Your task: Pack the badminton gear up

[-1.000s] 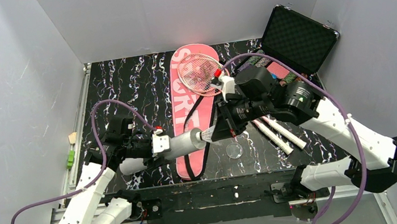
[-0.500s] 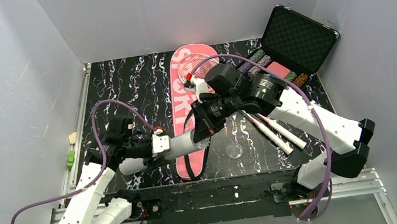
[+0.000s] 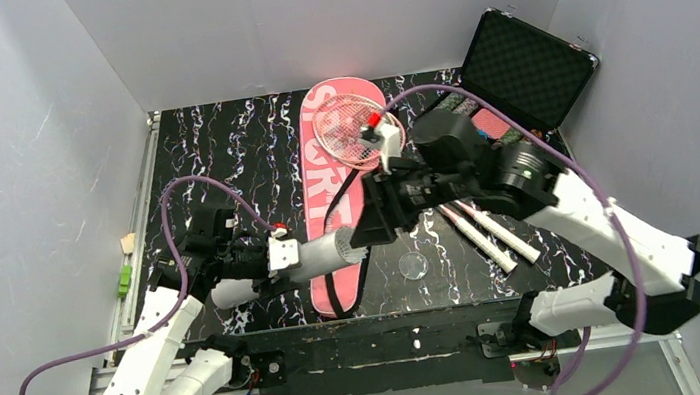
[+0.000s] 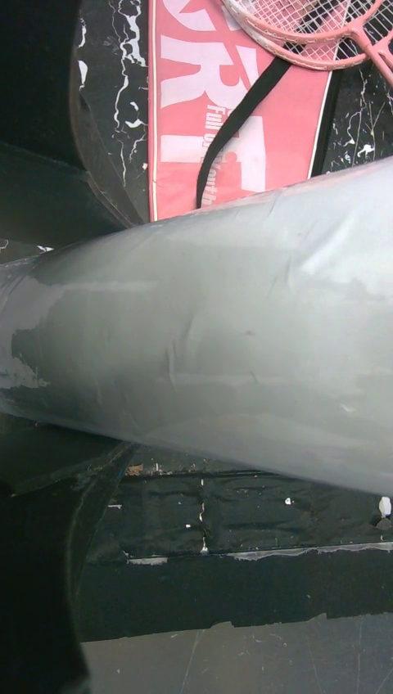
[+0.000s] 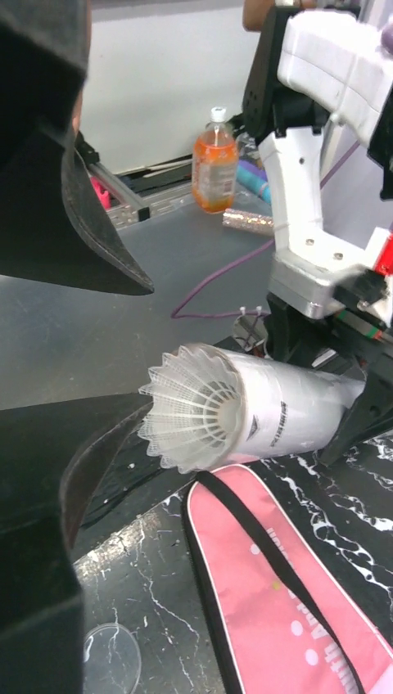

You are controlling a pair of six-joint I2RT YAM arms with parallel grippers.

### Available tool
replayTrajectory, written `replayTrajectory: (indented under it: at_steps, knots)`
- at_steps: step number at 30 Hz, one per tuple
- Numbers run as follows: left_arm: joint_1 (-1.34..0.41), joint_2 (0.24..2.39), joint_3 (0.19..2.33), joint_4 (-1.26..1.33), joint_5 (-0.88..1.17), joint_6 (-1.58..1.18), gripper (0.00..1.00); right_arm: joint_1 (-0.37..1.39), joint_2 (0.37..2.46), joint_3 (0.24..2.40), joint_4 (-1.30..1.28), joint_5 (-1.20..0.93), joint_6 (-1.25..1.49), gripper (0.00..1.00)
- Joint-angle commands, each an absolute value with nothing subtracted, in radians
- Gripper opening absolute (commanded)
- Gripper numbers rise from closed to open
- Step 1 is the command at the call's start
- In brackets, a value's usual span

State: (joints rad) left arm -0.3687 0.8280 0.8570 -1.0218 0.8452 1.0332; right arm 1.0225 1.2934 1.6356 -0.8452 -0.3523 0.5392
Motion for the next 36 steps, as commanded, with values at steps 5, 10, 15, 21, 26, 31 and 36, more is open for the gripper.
replayTrajectory:
  at_steps: [5,10,15,21,26,31,36]
  knots:
    - [-0.373,0.812,0.864,-1.020,0.879,1.040,0.31,1.019,1.150,1.469,-0.745,-0.197,0.594,0.58]
    - [-0.373,0.815,0.872,-1.022,0.881,1.038,0.31,1.019,1.171,1.428,-0.739,-0.126,0.618,0.58]
    - [-0.373,0.814,0.882,-1.022,0.888,1.030,0.31,1.019,1.183,1.399,-0.685,-0.109,0.637,0.58]
    - [-0.373,0.813,0.886,-1.022,0.894,1.027,0.31,1.019,1.194,1.360,-0.638,-0.096,0.657,0.58]
    - [-0.373,0.815,0.895,-1.016,0.908,1.020,0.31,1.020,1.195,1.306,-0.621,-0.064,0.677,0.56]
    - [-0.373,0.820,0.911,-1.010,0.925,1.006,0.30,1.039,1.172,1.228,-0.546,-0.035,0.697,0.54]
    - [-0.373,0.829,0.921,-0.997,0.938,0.983,0.30,1.080,1.196,1.224,-0.519,0.018,0.704,0.53]
